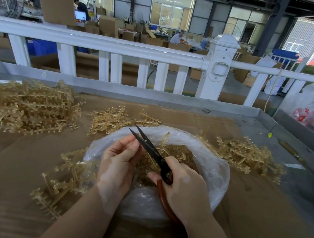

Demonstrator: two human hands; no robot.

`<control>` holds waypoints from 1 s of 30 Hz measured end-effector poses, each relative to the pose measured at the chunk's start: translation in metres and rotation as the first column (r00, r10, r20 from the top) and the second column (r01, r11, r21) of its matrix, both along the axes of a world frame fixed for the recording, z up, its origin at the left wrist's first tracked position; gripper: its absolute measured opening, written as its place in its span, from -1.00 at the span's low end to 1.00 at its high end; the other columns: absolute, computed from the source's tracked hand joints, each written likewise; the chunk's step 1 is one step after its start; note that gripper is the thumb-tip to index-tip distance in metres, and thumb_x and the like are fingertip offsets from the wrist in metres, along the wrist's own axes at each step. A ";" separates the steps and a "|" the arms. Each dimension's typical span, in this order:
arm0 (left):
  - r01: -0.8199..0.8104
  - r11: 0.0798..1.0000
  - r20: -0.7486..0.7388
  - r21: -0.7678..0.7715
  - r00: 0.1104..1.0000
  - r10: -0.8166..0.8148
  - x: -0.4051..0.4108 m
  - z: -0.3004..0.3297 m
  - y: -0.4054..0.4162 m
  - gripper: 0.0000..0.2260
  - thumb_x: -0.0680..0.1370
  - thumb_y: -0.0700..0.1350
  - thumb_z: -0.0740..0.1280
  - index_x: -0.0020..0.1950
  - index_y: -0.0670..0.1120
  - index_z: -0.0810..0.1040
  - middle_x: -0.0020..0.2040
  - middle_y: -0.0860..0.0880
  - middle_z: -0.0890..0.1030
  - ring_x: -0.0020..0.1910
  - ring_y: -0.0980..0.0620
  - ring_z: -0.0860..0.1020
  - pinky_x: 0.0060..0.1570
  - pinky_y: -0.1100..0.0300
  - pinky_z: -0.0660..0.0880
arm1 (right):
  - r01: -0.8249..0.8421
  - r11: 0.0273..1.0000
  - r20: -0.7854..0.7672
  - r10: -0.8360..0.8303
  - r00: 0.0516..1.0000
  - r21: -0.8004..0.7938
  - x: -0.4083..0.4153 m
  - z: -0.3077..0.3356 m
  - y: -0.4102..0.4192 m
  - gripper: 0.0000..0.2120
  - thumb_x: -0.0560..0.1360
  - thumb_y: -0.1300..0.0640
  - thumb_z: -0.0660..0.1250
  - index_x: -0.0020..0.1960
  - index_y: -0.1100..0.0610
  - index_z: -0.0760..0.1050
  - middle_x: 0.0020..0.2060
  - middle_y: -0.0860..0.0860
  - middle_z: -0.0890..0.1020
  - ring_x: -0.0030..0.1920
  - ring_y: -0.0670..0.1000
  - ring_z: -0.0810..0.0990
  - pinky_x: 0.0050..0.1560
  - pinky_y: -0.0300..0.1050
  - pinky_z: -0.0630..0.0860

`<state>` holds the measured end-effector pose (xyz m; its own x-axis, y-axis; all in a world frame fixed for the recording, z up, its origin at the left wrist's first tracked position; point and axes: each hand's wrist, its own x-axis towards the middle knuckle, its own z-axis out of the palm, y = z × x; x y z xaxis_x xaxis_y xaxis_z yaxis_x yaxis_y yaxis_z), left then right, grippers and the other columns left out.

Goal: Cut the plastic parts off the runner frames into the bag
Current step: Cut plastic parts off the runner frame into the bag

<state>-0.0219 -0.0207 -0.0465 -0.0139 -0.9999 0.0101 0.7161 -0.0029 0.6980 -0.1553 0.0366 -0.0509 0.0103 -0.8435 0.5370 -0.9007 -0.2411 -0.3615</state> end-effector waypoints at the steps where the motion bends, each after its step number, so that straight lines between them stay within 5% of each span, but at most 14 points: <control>1: 0.008 1.000 -0.012 0.004 1.000 -0.008 0.000 0.000 0.000 -0.92 0.42 -0.26 0.32 -0.12 -0.18 0.55 -0.31 -0.05 0.62 -0.28 0.07 0.61 -0.17 0.25 0.60 | 0.000 1.000 0.001 0.000 1.000 -0.001 0.000 0.000 0.000 -0.66 0.45 -0.26 0.26 -0.02 -0.01 0.50 -0.31 -0.12 0.58 -0.32 -0.12 0.51 -0.32 -0.39 0.31; 5: 0.011 1.000 -0.032 0.021 0.999 -0.010 0.001 -0.001 -0.002 -0.93 0.40 -0.23 0.33 -0.13 -0.17 0.55 -0.33 -0.03 0.61 -0.32 0.10 0.59 -0.25 0.29 0.58 | 0.005 1.000 -0.005 -0.005 1.000 0.000 0.000 0.000 0.001 -0.68 0.44 -0.26 0.28 -0.04 -0.02 0.50 -0.34 -0.13 0.55 -0.35 -0.15 0.46 -0.35 -0.42 0.24; 11: -0.013 0.999 -0.074 0.036 0.997 0.016 0.000 0.002 0.000 -0.86 0.45 -0.35 0.28 -0.09 -0.13 0.49 -0.15 -0.10 0.54 -0.16 0.03 0.58 -0.07 0.21 0.58 | 0.015 1.000 -0.014 -0.015 1.000 0.002 0.000 0.001 0.000 -0.69 0.44 -0.25 0.30 -0.03 -0.03 0.49 -0.34 -0.15 0.53 -0.36 -0.19 0.38 -0.36 -0.50 0.16; 20: -0.086 0.996 -0.064 0.001 0.994 0.086 -0.002 0.002 -0.001 -0.74 0.50 -0.47 0.19 -0.14 -0.10 0.43 -0.28 -0.04 0.39 -0.20 0.04 0.50 -0.05 0.18 0.58 | -0.001 1.000 -0.006 0.001 1.000 0.025 -0.001 0.000 0.000 -0.65 0.44 -0.29 0.24 -0.02 -0.03 0.50 -0.31 -0.12 0.58 -0.30 -0.12 0.52 -0.33 -0.39 0.28; 25: -0.165 0.986 0.034 -0.031 0.986 0.166 -0.004 -0.001 -0.003 -0.74 0.51 -0.49 0.19 -0.08 -0.14 0.47 -0.40 0.03 0.54 -0.33 0.12 0.60 -0.18 0.24 0.61 | -0.011 0.998 -0.023 0.012 1.000 0.054 -0.001 -0.001 0.000 -0.67 0.45 -0.30 0.23 0.00 -0.07 0.48 -0.27 -0.13 0.59 -0.27 -0.13 0.53 -0.29 -0.38 0.32; 30: -0.154 0.988 0.055 0.008 0.987 0.153 -0.004 -0.002 -0.003 -0.83 0.49 -0.43 0.28 -0.14 -0.19 0.55 -0.29 -0.07 0.64 -0.28 0.06 0.64 -0.19 0.27 0.61 | -0.010 0.999 -0.029 0.011 1.000 0.052 -0.001 0.000 0.000 -0.67 0.45 -0.28 0.25 0.00 -0.06 0.48 -0.27 -0.14 0.59 -0.29 -0.17 0.48 -0.30 -0.47 0.22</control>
